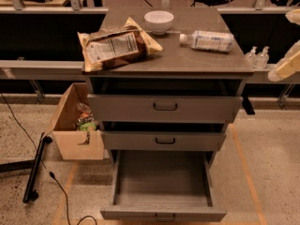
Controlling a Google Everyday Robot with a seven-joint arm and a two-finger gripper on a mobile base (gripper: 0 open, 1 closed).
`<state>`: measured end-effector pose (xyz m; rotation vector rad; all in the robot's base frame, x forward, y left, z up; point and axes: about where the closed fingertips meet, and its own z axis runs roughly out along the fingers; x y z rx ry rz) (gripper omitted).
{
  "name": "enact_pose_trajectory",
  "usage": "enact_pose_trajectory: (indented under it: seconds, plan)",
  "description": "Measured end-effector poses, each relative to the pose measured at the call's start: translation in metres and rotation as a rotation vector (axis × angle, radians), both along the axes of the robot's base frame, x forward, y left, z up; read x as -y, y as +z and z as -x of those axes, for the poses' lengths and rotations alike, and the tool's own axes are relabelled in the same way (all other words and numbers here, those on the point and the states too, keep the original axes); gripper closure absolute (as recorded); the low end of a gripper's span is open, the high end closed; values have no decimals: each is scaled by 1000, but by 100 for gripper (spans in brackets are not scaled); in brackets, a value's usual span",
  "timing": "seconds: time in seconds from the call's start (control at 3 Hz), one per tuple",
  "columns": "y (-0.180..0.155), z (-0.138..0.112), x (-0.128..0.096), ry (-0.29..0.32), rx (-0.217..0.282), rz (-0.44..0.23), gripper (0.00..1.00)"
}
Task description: Place blue plastic bottle into white bowl
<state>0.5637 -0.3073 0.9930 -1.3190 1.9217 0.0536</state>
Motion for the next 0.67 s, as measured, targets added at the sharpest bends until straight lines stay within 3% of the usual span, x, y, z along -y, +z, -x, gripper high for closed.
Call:
enact_pose_trajectory:
  seconds: [0.33, 0.67]
  plan:
    - [-10, -60, 24, -38, 76, -176, 0]
    - [-30, -121, 52, -95, 95, -308, 0]
